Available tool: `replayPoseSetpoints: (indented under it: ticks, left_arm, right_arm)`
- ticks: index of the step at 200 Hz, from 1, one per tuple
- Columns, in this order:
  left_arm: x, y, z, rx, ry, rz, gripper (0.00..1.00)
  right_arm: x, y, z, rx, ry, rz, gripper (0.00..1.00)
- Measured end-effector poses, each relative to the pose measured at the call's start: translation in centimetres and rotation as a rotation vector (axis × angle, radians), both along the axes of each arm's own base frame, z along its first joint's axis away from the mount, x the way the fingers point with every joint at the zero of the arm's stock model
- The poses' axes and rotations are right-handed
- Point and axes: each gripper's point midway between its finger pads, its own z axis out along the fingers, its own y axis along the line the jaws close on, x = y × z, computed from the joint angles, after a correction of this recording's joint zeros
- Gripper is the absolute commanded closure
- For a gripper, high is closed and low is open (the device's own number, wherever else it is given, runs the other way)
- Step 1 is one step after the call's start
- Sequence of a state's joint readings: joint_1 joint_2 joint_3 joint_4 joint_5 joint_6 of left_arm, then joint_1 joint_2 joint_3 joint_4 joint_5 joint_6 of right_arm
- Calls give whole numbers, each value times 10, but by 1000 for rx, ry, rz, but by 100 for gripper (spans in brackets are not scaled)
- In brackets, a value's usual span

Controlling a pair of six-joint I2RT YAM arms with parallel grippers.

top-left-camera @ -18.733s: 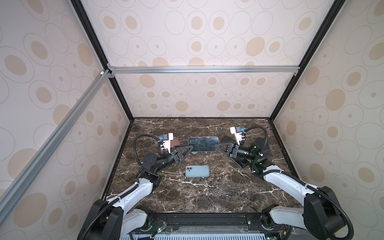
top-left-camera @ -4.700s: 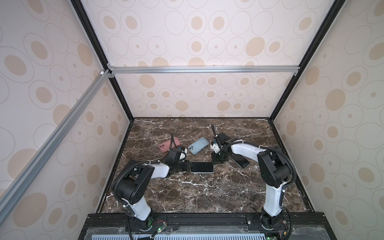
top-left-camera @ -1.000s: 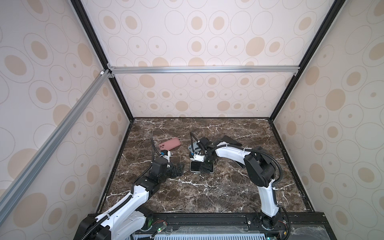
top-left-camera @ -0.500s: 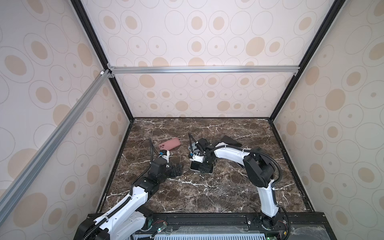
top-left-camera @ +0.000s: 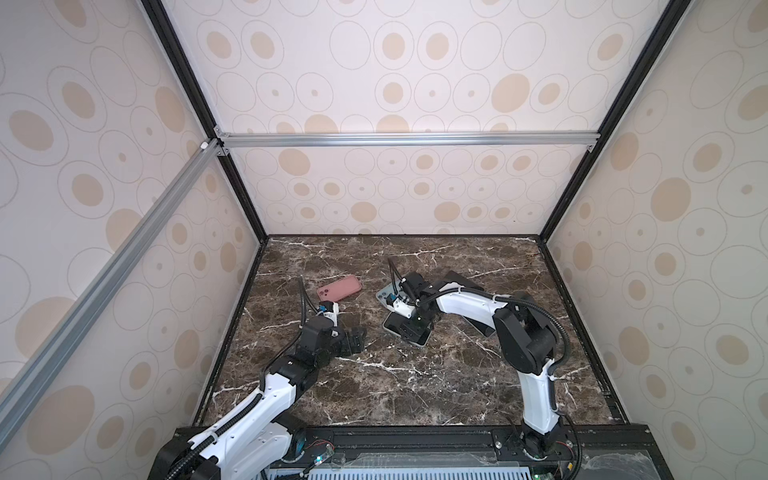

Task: Put the phone into the phone case
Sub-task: 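Grasp the cased phone with the right gripper and lift it, then carry the cased phone with the right gripper toward the other phones farther away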

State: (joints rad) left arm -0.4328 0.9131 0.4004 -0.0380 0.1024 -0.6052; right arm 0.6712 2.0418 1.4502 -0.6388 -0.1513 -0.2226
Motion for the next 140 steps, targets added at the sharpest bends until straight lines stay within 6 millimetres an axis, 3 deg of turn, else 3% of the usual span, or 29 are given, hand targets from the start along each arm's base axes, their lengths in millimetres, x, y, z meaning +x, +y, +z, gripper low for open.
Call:
replayPoseSetpoints:
  ticks: [26,84,140]
  left_arm:
    - [1,-1,1,-4,-5,-2,3]
    - [2,-3,1,-10,-8,-9,3]
    - [2,-3,1,-5,-12,-23,3]
  right_arm:
    - [11,-23,12,47,23,-137,90]
    - [52,-72,70,141,-90,-386,95]
    - [72,-140,79,105,-133,-612,95]
